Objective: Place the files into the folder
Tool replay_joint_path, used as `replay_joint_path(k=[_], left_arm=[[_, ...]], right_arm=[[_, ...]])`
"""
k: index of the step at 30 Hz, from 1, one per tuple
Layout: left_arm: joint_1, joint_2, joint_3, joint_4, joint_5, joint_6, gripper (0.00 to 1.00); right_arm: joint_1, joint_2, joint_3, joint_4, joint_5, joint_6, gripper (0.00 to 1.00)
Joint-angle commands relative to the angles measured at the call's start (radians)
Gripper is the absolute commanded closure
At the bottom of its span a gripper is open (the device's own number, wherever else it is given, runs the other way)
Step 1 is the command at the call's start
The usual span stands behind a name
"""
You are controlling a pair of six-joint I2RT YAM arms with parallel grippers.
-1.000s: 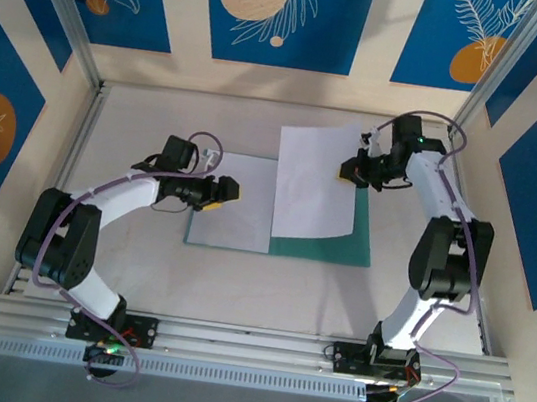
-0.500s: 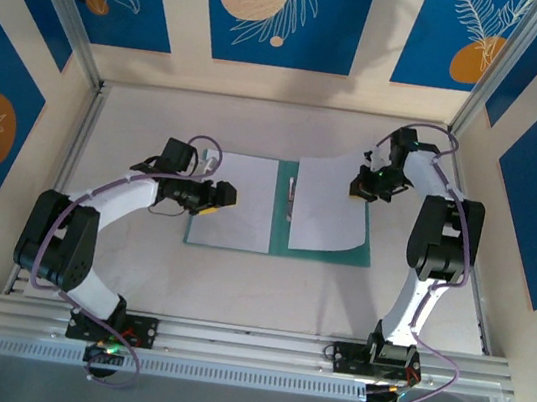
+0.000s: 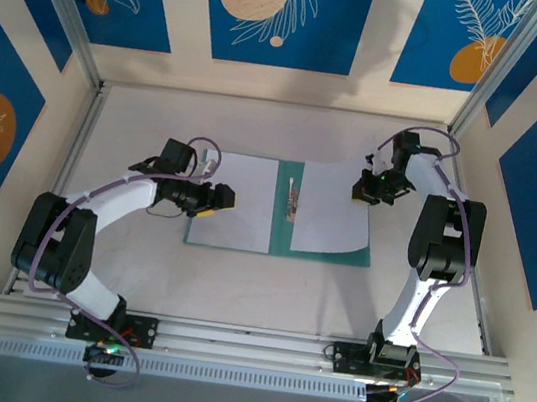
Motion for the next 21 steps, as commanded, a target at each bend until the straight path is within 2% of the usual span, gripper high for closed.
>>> replay_joint_path(k=[1,6,21], left_arm=[[-0.005,-0.024,-0.002,-0.037,-0.014,0.03,0.22],[-0.005,-0.025,-0.001,-0.043,-0.007,0.032,0.23],[-0.006,-0.019,0.006,-0.062,-0.004,0.042,0.23]], right_arm=[[0.014,-0.026,-0.029,0.031,-0.019,-0.037,1.0],[0.018,-0.032,-0.046,0.064,0.015,-0.062,0.99],[0.037,0.004,-0.035,0.074,-0.008,-0.075,0.98]])
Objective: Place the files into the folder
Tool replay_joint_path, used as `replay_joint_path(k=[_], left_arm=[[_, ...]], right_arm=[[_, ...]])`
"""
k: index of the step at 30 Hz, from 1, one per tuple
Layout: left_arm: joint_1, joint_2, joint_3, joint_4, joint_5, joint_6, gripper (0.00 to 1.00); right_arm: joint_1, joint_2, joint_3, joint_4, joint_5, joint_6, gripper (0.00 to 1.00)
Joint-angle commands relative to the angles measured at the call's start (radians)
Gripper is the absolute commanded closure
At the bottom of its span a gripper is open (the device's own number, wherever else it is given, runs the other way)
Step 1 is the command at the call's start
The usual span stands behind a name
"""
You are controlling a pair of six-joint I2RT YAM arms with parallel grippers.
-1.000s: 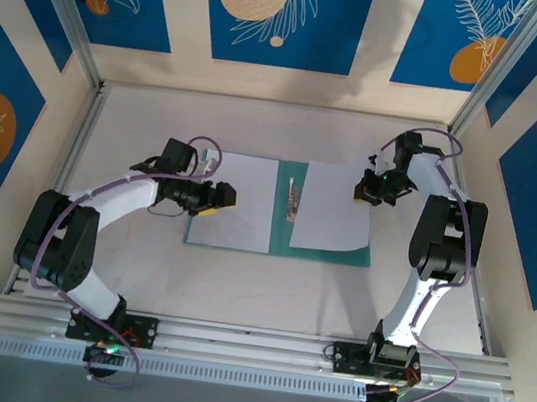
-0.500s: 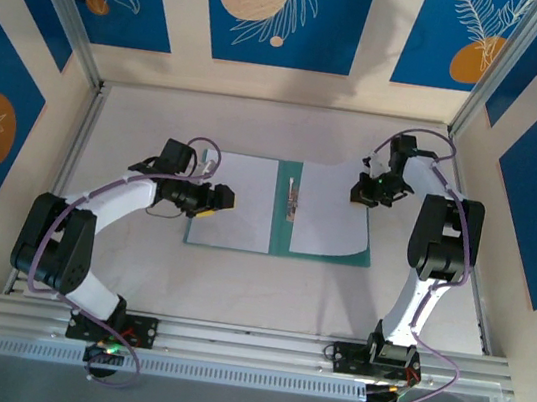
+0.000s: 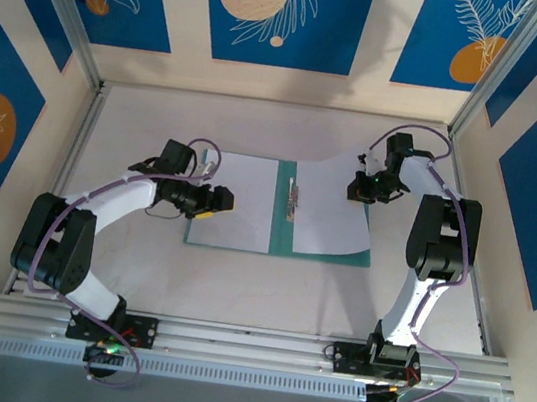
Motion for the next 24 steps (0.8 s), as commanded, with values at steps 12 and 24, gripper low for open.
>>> replay_joint_path(k=[12,24], left_arm=[[-0.005,0.001,0.006,-0.023,-0.001,0.017,0.24],[-0.005,0.006,-0.002,-0.02,0.001,0.012,0.24]], right_arm=[[-0.03,0.092,0.097,-0.109,-0.112,0.037,0.97],[-0.024,0.085,0.085,-0.128,-0.098,0.027,0.95]])
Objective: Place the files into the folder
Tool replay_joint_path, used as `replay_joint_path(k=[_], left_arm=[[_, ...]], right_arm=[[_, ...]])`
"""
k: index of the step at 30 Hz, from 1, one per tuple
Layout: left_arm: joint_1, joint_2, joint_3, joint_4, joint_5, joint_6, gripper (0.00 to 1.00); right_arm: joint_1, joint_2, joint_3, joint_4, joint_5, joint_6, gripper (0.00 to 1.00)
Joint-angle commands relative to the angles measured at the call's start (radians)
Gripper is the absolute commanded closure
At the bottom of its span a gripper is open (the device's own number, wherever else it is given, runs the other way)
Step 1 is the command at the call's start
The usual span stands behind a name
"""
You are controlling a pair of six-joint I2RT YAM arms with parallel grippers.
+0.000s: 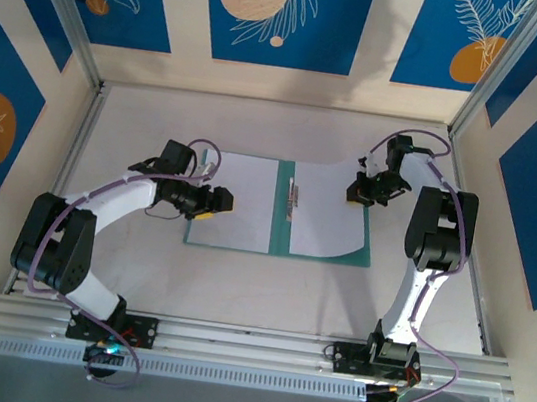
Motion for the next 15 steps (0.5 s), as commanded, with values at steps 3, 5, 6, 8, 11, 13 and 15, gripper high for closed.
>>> replay_joint_path(k=[3,5,6,8,11,13,15], left_arm=[[-0.006,0.005,-0.005,-0.014,0.0,0.011,0.24],[-0.005,0.003,-0.004,-0.015,0.001,0.012,0.24],[-0.005,0.003,-0.005,-0.015,0.0,0.011,0.24],[-0.005,-0.001,-0.007,-0.016,-0.001,0.011,0.24],[-0.005,-0.001,-0.007,-0.017,-0.001,0.012,0.24],[-0.005,-0.003,-0.007,-0.02,-0.001,0.012,0.24],[-0.005,-0.005,-0.007,-0.021,-0.001,0.013,0.24]], right_arm=[[0.002,-0.009,0.004,-0.018,-0.029,0.014,0.94],[-0.001,-0.003,0.007,-0.022,-0.024,0.022,0.92],[-0.003,-0.001,0.009,-0.023,-0.026,0.024,0.92],[-0.004,0.002,0.01,-0.022,-0.03,0.031,0.9],[-0.005,0.001,0.006,-0.021,-0.037,0.041,0.85],[-0.006,0.001,0.007,-0.022,-0.032,0.049,0.8],[-0.007,-0.002,0.008,-0.026,-0.031,0.056,0.72]])
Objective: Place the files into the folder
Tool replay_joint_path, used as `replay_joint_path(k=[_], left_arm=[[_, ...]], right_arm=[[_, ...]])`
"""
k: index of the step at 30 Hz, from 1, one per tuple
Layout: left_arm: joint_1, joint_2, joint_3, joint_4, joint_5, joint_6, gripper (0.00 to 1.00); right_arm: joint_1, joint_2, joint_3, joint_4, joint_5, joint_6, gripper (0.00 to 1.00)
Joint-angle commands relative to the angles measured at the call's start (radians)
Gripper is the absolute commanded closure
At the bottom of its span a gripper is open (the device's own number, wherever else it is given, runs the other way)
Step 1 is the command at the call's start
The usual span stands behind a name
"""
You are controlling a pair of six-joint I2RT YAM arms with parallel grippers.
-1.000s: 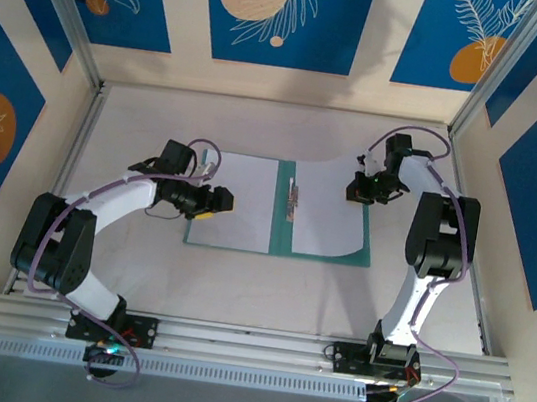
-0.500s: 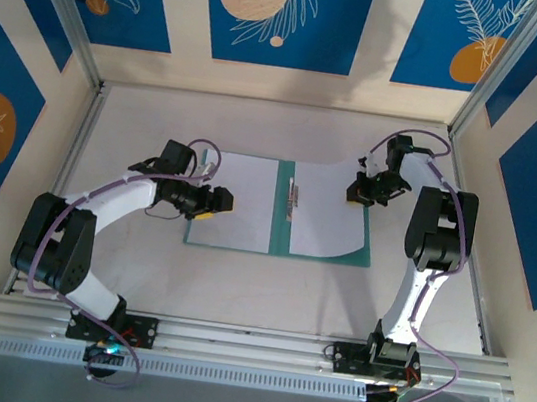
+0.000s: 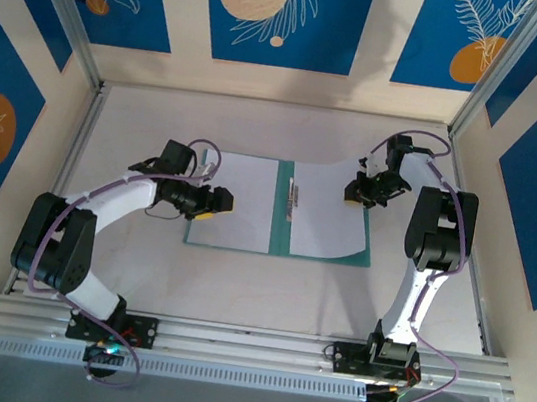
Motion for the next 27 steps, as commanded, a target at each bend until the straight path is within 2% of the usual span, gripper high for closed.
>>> replay_joint_path(k=[1,6,8,9,13,14,21,27], left_arm=[[-0.005,-0.008,-0.008,-0.021,-0.002,0.011,0.24],[-0.005,-0.007,-0.008,-0.024,-0.004,0.012,0.24],[-0.005,-0.007,-0.007,-0.024,-0.001,0.012,0.24],[-0.005,-0.007,-0.007,-0.025,-0.001,0.012,0.24],[-0.005,-0.011,-0.002,-0.034,-0.004,0.014,0.24],[-0.005,-0.013,-0.001,-0.036,-0.008,0.016,0.24],[-0.009,0.0,0.039,-0.04,-0.037,0.021,0.24],[-0.045,0.048,0.137,-0.045,-0.094,0.027,0.24]], right_arm=[[-0.008,-0.004,0.01,-0.026,-0.029,0.016,0.67],[-0.01,-0.023,0.016,-0.029,-0.021,0.026,0.49],[-0.01,-0.02,0.039,-0.04,0.008,0.029,0.28],[-0.01,-0.015,0.053,-0.053,0.019,0.028,0.24],[-0.008,-0.013,0.119,-0.128,0.075,0.024,0.2],[-0.006,-0.021,0.132,-0.147,0.082,0.021,0.14],[0.008,-0.109,0.191,-0.234,0.116,0.024,0.13],[0.023,-0.17,0.179,-0.247,0.136,0.063,0.13]])
